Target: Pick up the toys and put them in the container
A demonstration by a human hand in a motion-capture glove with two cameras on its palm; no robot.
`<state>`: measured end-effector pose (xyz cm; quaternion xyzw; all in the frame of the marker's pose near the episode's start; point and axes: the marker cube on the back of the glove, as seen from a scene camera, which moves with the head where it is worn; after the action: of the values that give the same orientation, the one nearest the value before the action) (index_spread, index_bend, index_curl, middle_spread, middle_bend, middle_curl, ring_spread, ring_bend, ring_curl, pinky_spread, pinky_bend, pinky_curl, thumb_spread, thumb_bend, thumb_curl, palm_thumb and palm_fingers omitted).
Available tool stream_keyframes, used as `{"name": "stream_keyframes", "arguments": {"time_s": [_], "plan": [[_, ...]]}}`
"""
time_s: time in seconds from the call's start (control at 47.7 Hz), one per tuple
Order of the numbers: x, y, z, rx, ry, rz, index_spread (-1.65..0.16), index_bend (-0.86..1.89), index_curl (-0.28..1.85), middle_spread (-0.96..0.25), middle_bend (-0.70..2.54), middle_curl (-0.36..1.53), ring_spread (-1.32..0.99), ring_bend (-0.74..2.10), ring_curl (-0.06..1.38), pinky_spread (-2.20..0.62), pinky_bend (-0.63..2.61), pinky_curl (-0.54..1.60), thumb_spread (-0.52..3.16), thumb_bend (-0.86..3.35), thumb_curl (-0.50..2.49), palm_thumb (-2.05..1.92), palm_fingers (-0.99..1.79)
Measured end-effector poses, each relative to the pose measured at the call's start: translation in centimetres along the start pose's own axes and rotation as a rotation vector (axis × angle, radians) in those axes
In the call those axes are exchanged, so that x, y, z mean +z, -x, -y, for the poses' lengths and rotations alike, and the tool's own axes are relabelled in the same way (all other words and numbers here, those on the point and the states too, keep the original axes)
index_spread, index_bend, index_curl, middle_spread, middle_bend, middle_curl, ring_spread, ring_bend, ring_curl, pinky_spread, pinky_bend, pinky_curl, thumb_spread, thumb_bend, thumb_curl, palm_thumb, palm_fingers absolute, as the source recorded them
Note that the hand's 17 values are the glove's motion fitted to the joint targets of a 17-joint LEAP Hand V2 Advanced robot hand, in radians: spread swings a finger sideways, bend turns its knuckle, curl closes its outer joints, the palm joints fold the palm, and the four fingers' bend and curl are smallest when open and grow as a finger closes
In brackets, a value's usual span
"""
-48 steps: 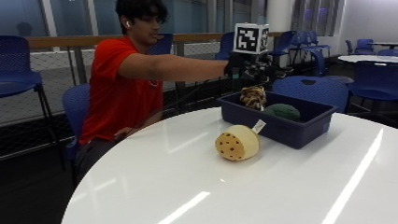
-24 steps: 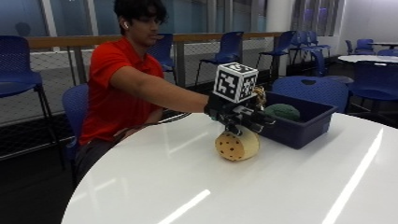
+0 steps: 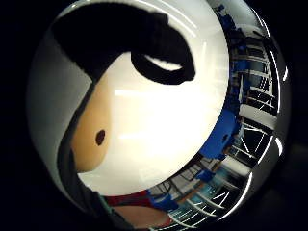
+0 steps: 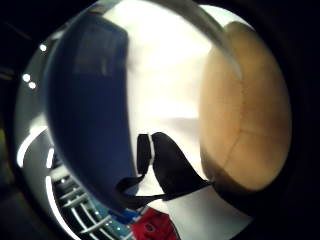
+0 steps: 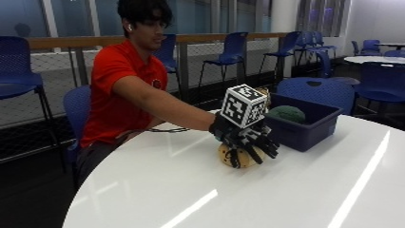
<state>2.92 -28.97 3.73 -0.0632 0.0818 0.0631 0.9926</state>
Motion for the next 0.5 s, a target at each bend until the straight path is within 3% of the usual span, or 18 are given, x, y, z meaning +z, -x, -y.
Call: {"name": "stream_keyframes", "arguments": {"time_s": [0.231,0.503], "plan": [[1.14,-0.42,0.04,0.021,0.078,-0.012,-0.35,0.11,0.23,-0.04,0.12,0.17,0.01,0.33,0.29,0.06,1.23,0.4,1.13,0.0,0.27,0.04,-0.06],[0.96,-0.12,-0.65,0.033,0.091,-0.04,-0.4,0.21,0.25,-0.12,0.31,0.25,-0.13,0.58,0.35,-0.03,1.03,0.34,1.25,0.02,0.32,0.13,0.25]]}}
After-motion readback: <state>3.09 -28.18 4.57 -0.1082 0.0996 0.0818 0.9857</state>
